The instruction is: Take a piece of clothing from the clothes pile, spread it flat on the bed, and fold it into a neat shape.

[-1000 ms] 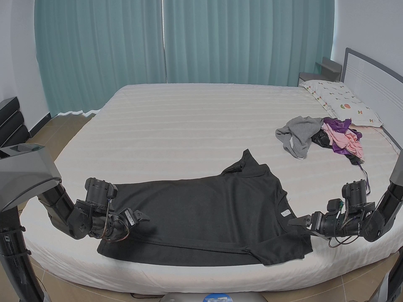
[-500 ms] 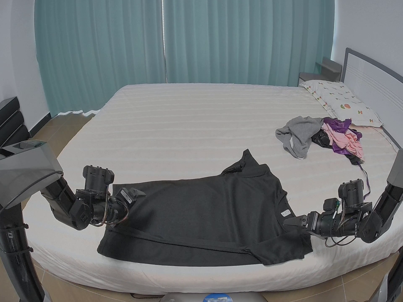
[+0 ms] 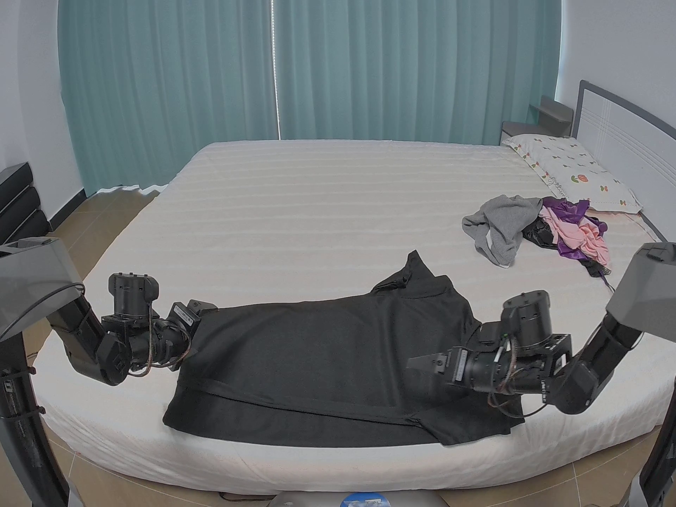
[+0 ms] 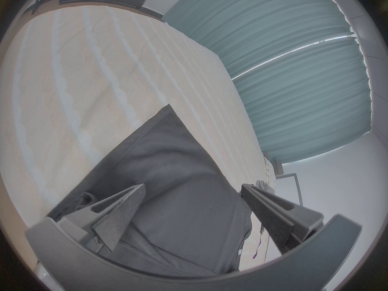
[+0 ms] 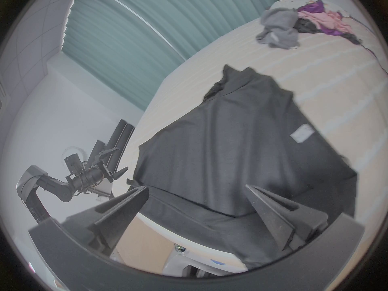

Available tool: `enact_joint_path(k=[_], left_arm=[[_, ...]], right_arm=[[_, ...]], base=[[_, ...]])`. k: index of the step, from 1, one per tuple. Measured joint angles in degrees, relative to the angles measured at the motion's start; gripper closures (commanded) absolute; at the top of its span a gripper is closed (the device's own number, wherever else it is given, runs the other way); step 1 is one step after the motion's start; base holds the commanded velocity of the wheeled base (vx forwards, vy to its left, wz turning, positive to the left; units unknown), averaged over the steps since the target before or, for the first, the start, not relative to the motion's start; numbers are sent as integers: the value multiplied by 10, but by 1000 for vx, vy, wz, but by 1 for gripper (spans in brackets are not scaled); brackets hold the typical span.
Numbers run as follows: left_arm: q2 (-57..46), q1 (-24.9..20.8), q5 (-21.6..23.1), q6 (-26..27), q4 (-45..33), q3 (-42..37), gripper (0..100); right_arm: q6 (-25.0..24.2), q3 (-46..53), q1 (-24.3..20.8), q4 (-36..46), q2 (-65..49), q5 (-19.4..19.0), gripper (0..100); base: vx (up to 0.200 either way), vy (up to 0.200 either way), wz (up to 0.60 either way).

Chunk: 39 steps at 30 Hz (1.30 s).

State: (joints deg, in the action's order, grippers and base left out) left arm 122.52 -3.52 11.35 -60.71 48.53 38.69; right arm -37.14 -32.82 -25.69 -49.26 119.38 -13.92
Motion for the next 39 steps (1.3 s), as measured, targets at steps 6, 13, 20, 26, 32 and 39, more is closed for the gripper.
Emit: enact_joint_path(k=[6,13,20,26,32,39], left_arm=[[-12,32,24,50,5,-32,0],[-14,45,26,62,21,-48,0],[-14,56,24,62,30,-51,0],[-14,60,23,61,30,-51,0],[-13,60,23,62,30,-51,0],[-12,63,22,62,30,-48,0]], right_arm=[[-17,-72,-61,41,50,27,0],[-22,-117,-102,68,89,32,0],[-22,-118,-118,70,101,27,0],[-12,-114,-133,94,101,31,0],[22,-118,-144,131,99,41,0],[77,-142,-144,151,115,65,0]], base=[[0,0,0],[0,0,0],[0,0,0],[0,0,0],[0,0,0],[0,0,0]])
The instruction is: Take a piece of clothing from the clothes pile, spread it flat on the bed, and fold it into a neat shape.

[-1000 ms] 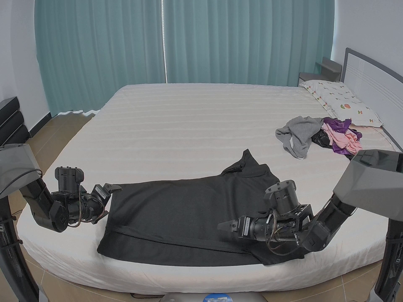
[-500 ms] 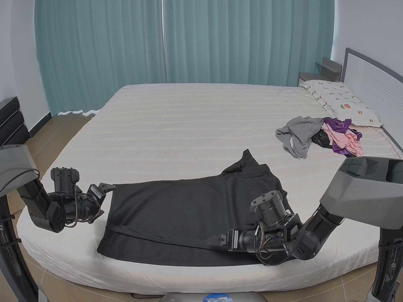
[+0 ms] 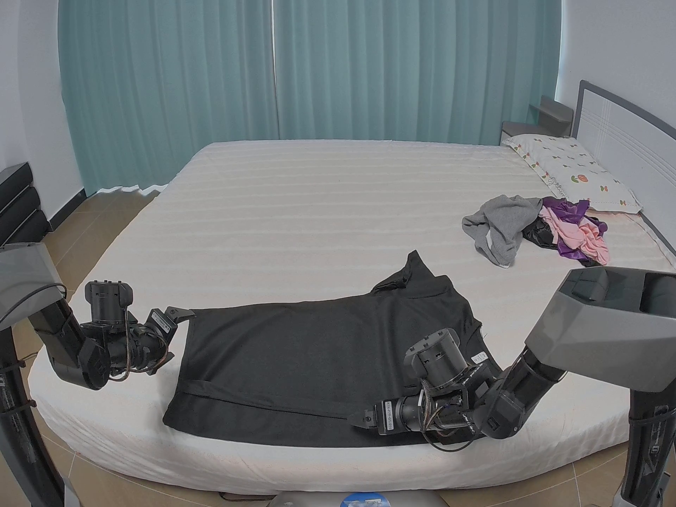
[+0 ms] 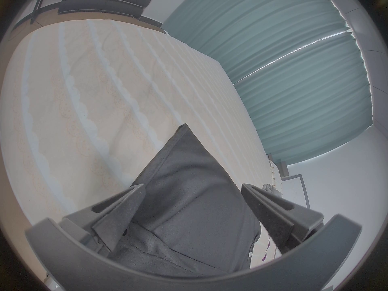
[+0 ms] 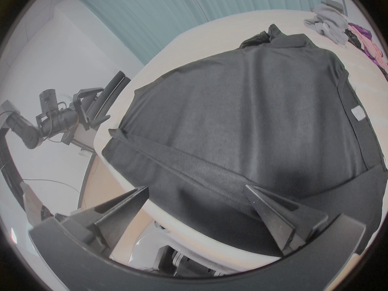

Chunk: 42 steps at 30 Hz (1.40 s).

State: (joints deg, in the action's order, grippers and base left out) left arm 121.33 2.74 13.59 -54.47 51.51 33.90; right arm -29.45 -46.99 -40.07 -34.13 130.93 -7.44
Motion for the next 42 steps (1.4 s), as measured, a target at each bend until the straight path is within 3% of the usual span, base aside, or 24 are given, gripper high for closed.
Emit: enact_joint_path(k=[19,25,35,42], left_arm=[[1,1,3,0,0,-1,0],[1,1,5,0,-1,-2,0],[1,4,5,0,-2,0,0],[1,4,5,0,-2,1,0]], right_arm=[[-32,-102,54,-48,61,48,0],[-62,-74,50,-48,37,20,0],[-60,9,7,-45,-9,-43,0],[-37,15,-9,-24,-12,-45,0]], base=[[0,0,0],[0,0,0],[0,0,0],[0,0,0]])
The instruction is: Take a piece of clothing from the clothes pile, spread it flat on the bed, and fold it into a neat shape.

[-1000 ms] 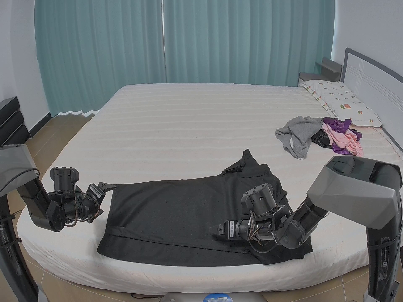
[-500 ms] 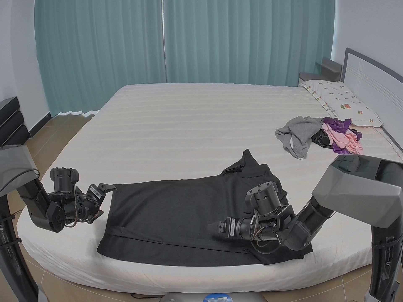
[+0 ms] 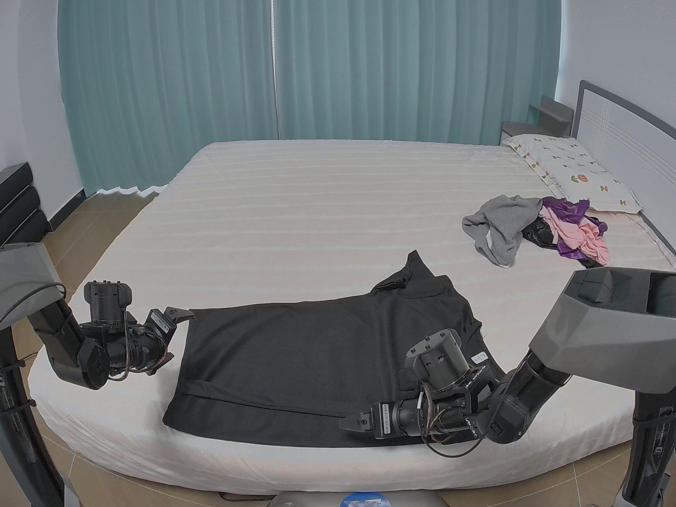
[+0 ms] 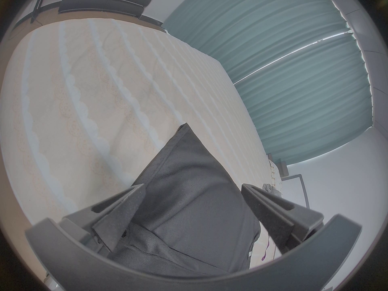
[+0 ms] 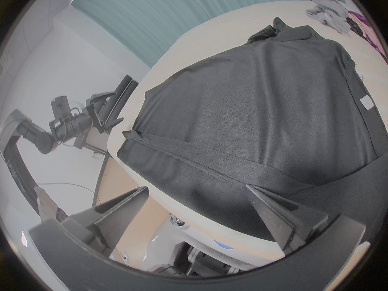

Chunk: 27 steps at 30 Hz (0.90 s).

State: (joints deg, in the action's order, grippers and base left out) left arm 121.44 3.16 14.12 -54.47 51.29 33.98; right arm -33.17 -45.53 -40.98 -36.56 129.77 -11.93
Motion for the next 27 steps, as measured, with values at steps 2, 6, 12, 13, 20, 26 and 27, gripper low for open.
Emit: enact_joint_path(k=[2,6,12,13,20,26,27], left_arm=[[0,0,0,0,-1,1,0],[0,0,0,0,-1,1,0],[0,0,0,0,-1,1,0],[0,0,0,0,0,1,0],[0,0,0,0,-1,2,0],[0,-1,1,0,-3,1,0],[0,-1,2,0,-3,0,0]], right_arm=[[15,0,-2,9,2,2,0],[42,-6,-4,34,8,20,0],[54,-36,-4,52,23,34,0],[53,-43,-2,51,27,38,0],[30,-81,22,37,46,59,0],[22,-107,52,-5,70,90,0],[17,-108,56,-12,73,90,0]], base=[[0,0,0],[0,0,0],[0,0,0],[0,0,0],[0,0,0],[0,0,0],[0,0,0]])
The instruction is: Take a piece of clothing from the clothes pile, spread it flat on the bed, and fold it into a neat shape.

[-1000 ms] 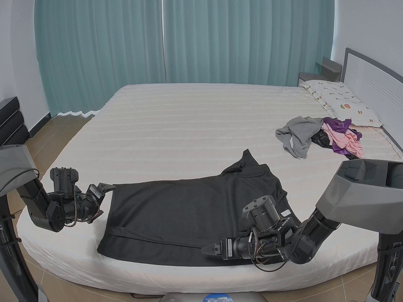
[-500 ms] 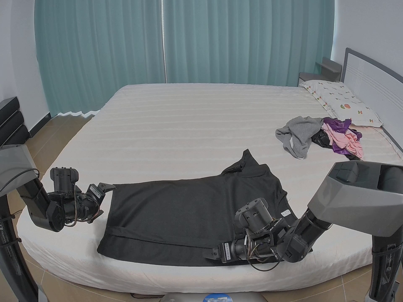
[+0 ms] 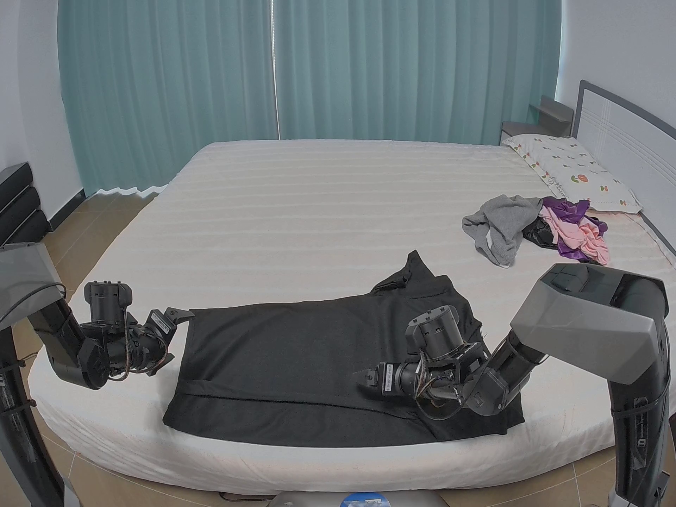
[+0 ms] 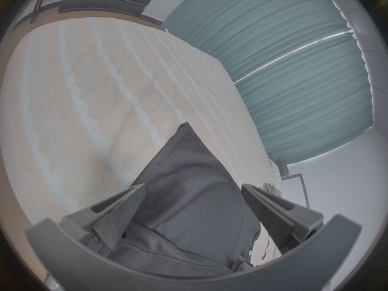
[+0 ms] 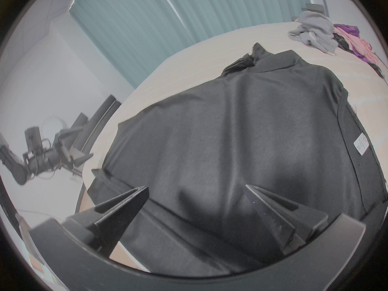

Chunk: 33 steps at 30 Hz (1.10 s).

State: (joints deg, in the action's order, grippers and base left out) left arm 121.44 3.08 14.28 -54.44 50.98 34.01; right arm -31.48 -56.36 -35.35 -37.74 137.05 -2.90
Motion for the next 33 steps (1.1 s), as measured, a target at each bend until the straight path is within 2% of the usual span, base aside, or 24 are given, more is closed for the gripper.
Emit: enact_joint_path(k=[6,14,16,26,33], left_arm=[[-6,3,46,24,-18,-7,0],[-25,11,65,138,-112,-19,0],[-28,12,66,153,-126,-20,0],[-28,6,65,167,-145,-17,0],[-20,-8,54,169,-147,-18,0]], right_arm=[[-40,16,21,-49,-6,-21,0],[-41,83,75,-90,-43,-50,0],[-41,108,94,-109,-52,-57,0],[-41,247,212,-258,-92,-106,0],[-41,335,272,-350,-102,-151,0]], base=[[0,0,0],[0,0,0],[0,0,0],[0,0,0],[0,0,0]])
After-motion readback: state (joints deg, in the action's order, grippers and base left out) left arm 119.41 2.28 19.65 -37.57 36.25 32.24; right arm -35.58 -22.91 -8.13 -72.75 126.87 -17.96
